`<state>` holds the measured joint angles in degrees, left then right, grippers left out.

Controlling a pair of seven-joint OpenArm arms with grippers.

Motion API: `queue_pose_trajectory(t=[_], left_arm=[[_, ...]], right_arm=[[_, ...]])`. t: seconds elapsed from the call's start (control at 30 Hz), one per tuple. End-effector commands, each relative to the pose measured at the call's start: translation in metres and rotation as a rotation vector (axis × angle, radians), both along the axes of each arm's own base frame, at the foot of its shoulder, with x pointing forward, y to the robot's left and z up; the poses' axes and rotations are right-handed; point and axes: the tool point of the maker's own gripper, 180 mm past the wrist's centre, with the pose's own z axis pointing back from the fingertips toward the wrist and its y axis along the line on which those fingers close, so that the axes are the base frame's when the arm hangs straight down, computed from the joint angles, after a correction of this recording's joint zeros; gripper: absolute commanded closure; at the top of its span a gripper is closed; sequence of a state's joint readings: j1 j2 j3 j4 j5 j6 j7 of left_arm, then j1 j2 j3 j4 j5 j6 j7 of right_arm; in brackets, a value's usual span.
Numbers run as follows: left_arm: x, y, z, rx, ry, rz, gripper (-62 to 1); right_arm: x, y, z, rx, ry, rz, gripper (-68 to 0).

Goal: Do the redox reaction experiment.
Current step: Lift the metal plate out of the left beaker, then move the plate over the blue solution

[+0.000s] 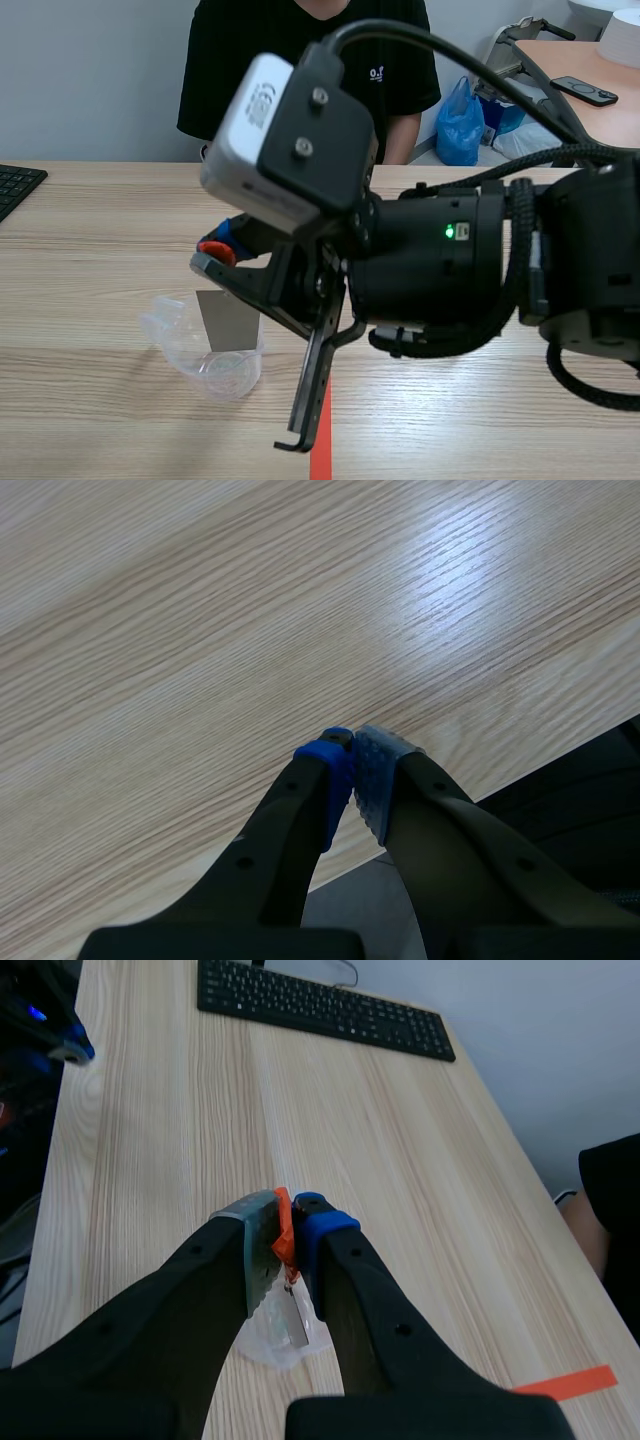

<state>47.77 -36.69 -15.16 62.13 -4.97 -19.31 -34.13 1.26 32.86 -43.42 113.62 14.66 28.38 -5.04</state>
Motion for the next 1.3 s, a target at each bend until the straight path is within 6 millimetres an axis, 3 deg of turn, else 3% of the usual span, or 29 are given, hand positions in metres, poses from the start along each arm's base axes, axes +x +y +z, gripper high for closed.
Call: queue_pose_trajectory(t=[0.0, 0.23, 0.5, 1.0, 1.27], left_arm=[[0.006, 0.000, 0.006, -0.003, -0.027, -0.004, -3.0], [0.006, 0.000, 0.006, -0.003, -0.027, -0.004, -3.0], [0.006, 0.000, 0.006, -0.003, -0.027, -0.004, -3.0], [0.006, 0.000, 0.006, -0.003, -0.028, -0.004, -3.0], [0.006, 0.000, 0.006, -0.003, -0.028, -0.004, -3.0]], right_arm=[[0.002, 0.001, 0.018, 0.039, -0.021, 0.000, -1.3], [0.004, -0.006, 0.055, 0.074, -0.019, -0.035, -1.3], [0.013, -0.028, 0.094, 0.107, 0.009, -0.101, -1.3], [0.059, -0.107, 0.119, 0.013, -0.032, -0.333, -1.3], [0.092, -0.158, 0.116, -0.006, 0.012, -0.449, -1.3]])
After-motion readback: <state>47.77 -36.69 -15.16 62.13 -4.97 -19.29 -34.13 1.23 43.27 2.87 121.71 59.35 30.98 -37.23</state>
